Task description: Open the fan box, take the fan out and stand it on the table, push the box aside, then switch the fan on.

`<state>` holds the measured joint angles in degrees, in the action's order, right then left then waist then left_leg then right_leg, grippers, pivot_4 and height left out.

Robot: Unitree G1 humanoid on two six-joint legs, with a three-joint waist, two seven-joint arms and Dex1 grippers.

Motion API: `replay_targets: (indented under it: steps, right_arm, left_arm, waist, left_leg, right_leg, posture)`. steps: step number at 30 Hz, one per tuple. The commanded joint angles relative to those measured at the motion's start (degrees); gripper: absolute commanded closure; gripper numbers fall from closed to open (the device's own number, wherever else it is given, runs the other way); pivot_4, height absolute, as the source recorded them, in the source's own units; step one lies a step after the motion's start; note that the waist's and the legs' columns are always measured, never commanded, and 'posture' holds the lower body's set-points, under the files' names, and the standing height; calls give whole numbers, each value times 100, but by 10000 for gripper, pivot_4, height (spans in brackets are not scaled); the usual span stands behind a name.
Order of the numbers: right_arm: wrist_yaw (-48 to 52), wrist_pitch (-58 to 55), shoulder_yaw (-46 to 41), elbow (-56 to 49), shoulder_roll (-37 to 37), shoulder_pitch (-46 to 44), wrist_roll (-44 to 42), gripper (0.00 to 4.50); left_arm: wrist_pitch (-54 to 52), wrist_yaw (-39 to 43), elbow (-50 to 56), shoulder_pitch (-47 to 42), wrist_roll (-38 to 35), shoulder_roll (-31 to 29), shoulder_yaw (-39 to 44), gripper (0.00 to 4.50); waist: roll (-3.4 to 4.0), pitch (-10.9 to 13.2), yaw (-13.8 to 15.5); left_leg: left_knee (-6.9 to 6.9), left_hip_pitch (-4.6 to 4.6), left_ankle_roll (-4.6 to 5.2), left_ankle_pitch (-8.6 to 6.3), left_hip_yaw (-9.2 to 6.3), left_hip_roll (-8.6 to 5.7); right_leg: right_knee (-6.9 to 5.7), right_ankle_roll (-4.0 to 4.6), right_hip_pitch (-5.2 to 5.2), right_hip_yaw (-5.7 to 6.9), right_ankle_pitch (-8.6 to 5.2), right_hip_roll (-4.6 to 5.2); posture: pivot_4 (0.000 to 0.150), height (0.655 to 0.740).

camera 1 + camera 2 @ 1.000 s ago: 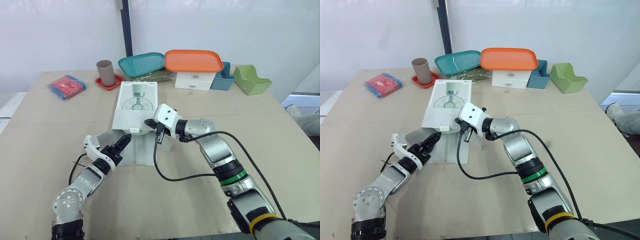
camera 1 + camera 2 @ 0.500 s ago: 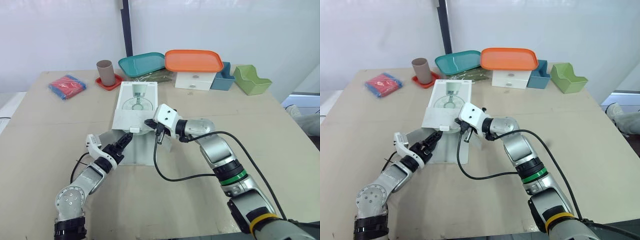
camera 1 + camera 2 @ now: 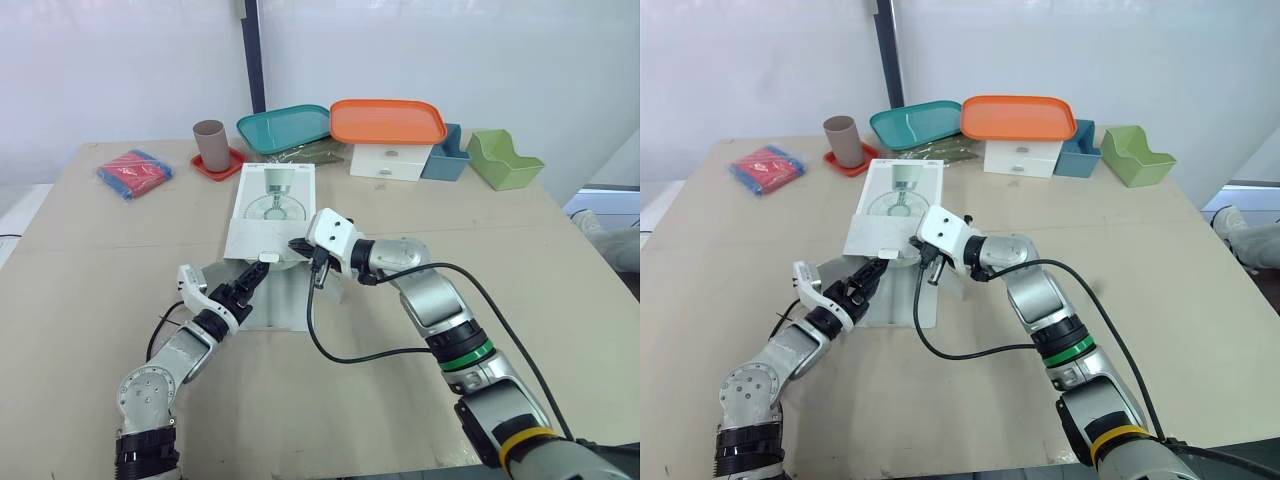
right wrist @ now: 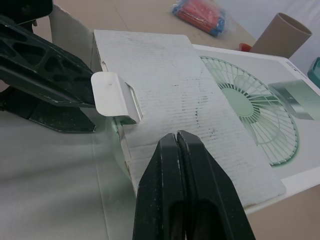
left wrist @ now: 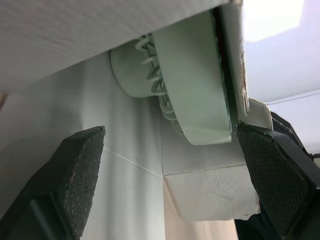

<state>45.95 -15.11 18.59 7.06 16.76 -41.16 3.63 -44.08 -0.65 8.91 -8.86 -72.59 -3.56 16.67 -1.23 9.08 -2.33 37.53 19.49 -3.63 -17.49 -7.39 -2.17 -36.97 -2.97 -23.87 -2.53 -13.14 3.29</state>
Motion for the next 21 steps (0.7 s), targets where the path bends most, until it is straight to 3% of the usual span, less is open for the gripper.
replay_targets:
  steps: [1, 15, 19, 21]
  right_arm:
    - [15, -39, 66, -75, 2, 38, 21, 45000]
    - [-9, -65, 53, -91, 11, 38, 32, 45000]
    - [-24, -72, 49, -95, 7, 35, 38, 45000]
    - [-26, -79, 49, -106, 7, 40, 38, 45000]
  left_arm:
    - [41, 185, -22, -104, 13, 23, -44, 653]
    - [59, 665, -603, -561, 289, 32, -85, 653]
    - [85, 774, -657, -627, 356, 87, -95, 10183]
    - [63, 793, -650, -631, 367, 110, -107, 18014]
  waist:
    - [0, 0, 0]
    - [0, 0, 9]
    - [0, 0, 11]
    - [0, 0, 10]
  left_leg:
    - [0, 0, 0, 0, 0, 0]
    - [0, 1, -1, 1, -1, -1]
    - [0, 1, -2, 1, -3, -2]
    - [0, 1, -2, 1, -2, -2]
  right_leg:
    - [0, 0, 0, 0, 0, 0]
    - [1, 0, 0, 1, 0, 0]
    - [1, 0, -1, 1, 0, 0]
    - [1, 0, 0, 1, 0, 1]
  posture:
    - [1500, 7400]
    - [1500, 7400]
    - [1500, 7400]
    - [1500, 7400]
